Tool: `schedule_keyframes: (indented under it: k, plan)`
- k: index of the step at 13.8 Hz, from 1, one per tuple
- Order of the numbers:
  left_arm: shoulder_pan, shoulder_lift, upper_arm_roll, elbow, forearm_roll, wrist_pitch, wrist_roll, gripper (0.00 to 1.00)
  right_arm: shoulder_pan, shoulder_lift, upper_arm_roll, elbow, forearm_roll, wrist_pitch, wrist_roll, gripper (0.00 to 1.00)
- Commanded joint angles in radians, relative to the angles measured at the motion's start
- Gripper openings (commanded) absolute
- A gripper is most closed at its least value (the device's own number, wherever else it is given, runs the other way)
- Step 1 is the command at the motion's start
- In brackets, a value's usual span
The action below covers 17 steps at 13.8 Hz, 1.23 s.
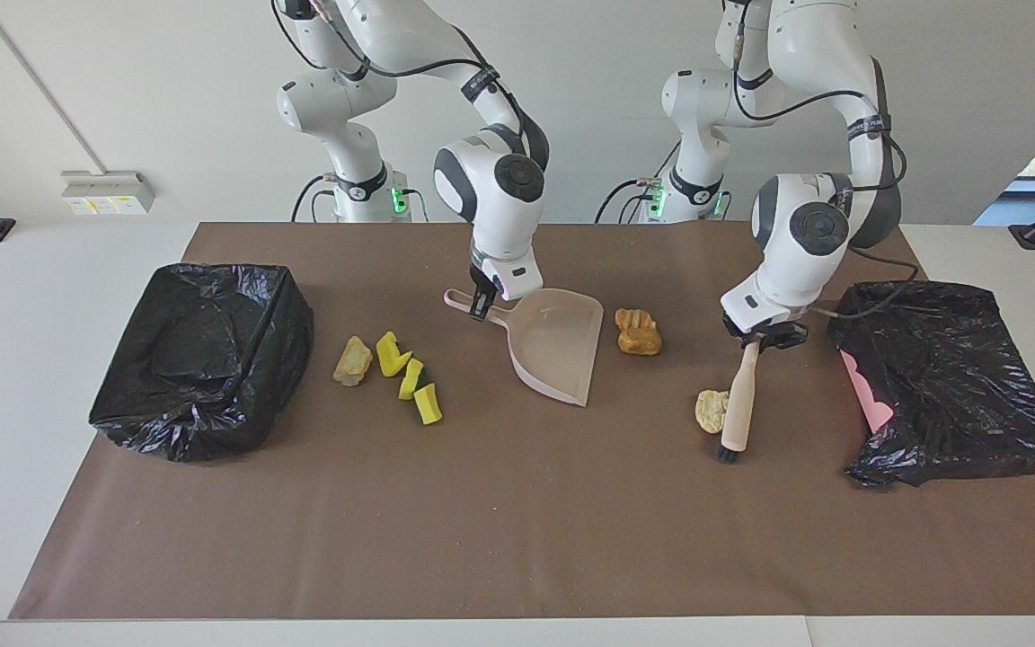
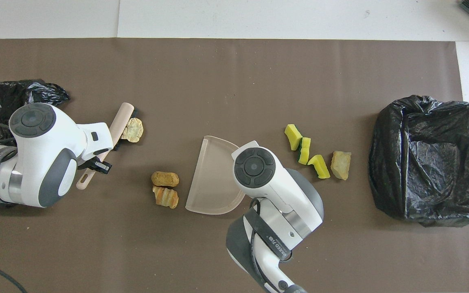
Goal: Sweep and dump trash in bin
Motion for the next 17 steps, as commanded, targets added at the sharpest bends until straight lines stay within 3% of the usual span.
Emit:
schedule_keyframes:
  k: [1, 5, 9, 15, 17]
  plan:
    - [-0.041, -0.078, -0.011, -0.088, 0.016, -0.049, 0.056, 0.0, -0.001, -0.015, 0.008, -0.026, -0.024, 0.024, 0.028, 0.0]
    - [-0.138, -0.134, -0.013, -0.147, -0.012, -0.147, 0.033, 0.0, -0.003, -0.015, 0.008, -0.026, -0.024, 0.024, 0.028, 0.0]
    - [-0.179, -0.131, -0.014, -0.07, -0.093, -0.22, -0.093, 0.0, -0.003, -0.014, 0.008, -0.026, -0.024, 0.023, 0.025, 0.0]
    - [-0.255, -0.223, -0.021, -0.092, -0.093, -0.388, -0.533, 0.0, -0.003, -0.014, 0.008, -0.026, -0.024, 0.023, 0.024, 0.0]
    - [-0.274, -0.256, -0.024, -0.142, -0.095, -0.376, -0.773, 0.0, -0.003, -0.014, 0.008, -0.026, -0.024, 0.023, 0.024, 0.0]
